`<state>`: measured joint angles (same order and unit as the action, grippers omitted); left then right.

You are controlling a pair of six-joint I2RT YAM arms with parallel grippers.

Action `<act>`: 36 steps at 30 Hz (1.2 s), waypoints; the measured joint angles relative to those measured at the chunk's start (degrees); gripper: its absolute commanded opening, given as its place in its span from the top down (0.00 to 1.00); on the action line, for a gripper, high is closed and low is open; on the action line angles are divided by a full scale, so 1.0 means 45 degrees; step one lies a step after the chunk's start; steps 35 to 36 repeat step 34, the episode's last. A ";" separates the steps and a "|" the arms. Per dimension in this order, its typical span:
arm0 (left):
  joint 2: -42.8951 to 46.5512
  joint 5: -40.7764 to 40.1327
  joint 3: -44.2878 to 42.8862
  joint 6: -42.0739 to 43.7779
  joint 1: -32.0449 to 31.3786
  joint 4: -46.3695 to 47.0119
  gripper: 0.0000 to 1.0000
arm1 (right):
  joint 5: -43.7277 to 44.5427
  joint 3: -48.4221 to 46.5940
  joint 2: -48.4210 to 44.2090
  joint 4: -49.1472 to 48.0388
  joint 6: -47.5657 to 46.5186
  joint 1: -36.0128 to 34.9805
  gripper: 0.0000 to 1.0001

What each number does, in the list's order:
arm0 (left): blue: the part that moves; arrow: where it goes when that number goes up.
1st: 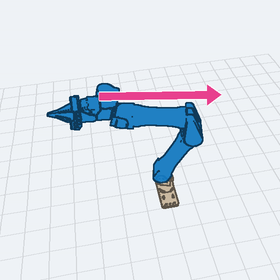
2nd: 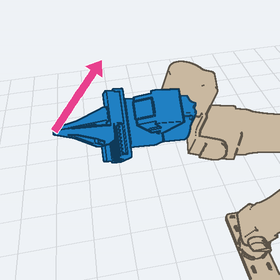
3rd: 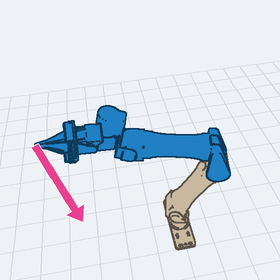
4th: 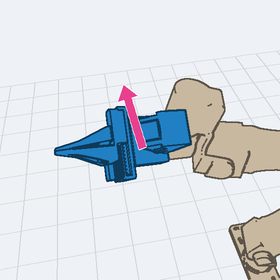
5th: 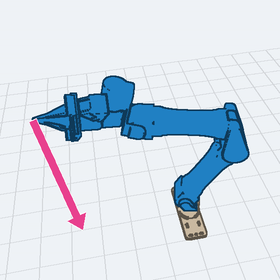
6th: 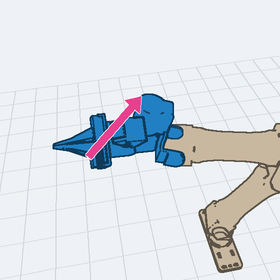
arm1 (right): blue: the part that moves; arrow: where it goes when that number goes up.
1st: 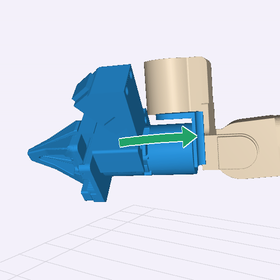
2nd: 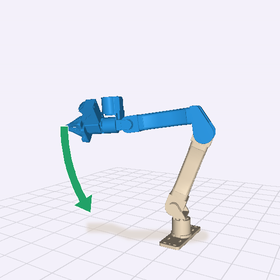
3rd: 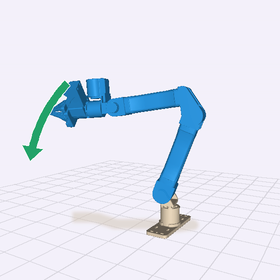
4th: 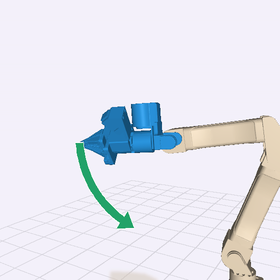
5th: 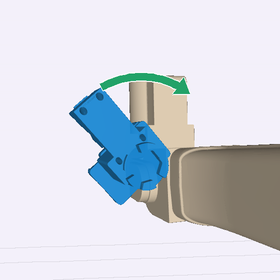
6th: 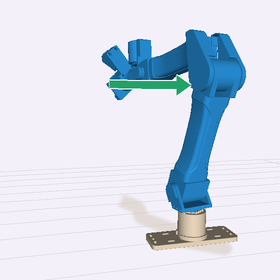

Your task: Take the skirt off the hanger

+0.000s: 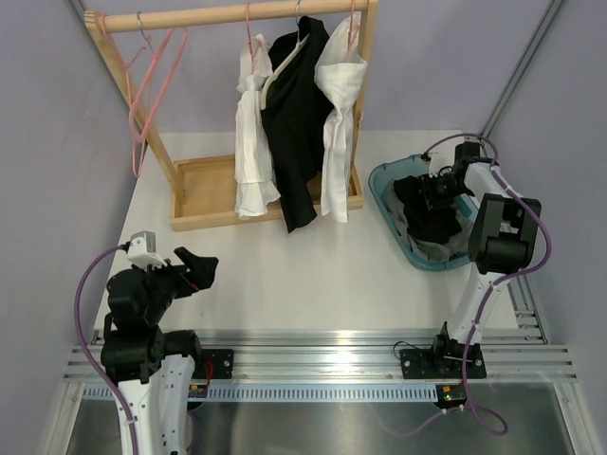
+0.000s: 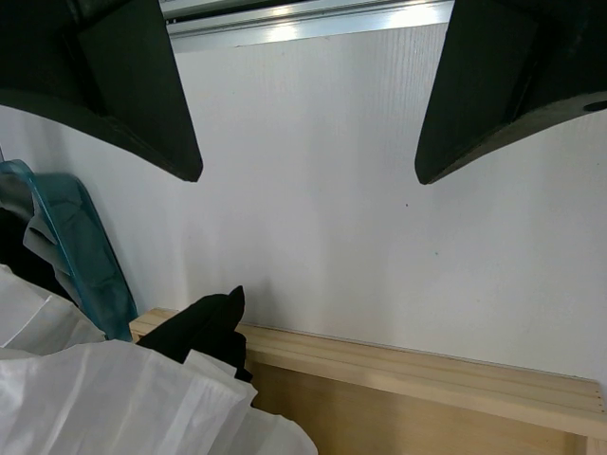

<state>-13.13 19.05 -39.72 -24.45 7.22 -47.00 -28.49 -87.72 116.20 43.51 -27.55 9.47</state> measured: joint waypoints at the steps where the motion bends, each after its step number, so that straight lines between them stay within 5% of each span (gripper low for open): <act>1: 0.0000 0.0000 0.0000 0.0000 0.0000 0.0005 0.01 | 0.0097 -0.0039 -0.0034 0.0078 -0.0049 0.0000 0.51; 6: 0.0000 0.0000 0.0000 -0.0005 0.0000 -0.0005 0.01 | 0.0549 -0.0554 -0.0738 0.0908 -0.0476 0.0000 0.24; 7: 0.0000 0.0000 0.0000 -0.0005 0.0000 0.0000 0.01 | 0.0602 -0.0840 -0.0971 0.1171 -0.0588 0.0000 0.01; 19: 0.0000 -0.0019 0.0000 -0.0005 0.0000 -0.0015 0.01 | 0.1156 -0.3133 -0.5134 0.1661 -0.0238 0.0000 0.01; 36: 0.0199 -0.0102 0.0000 -0.0005 0.0000 -0.0010 0.01 | 0.3939 0.3113 -1.0967 -0.2161 0.3439 0.0005 0.00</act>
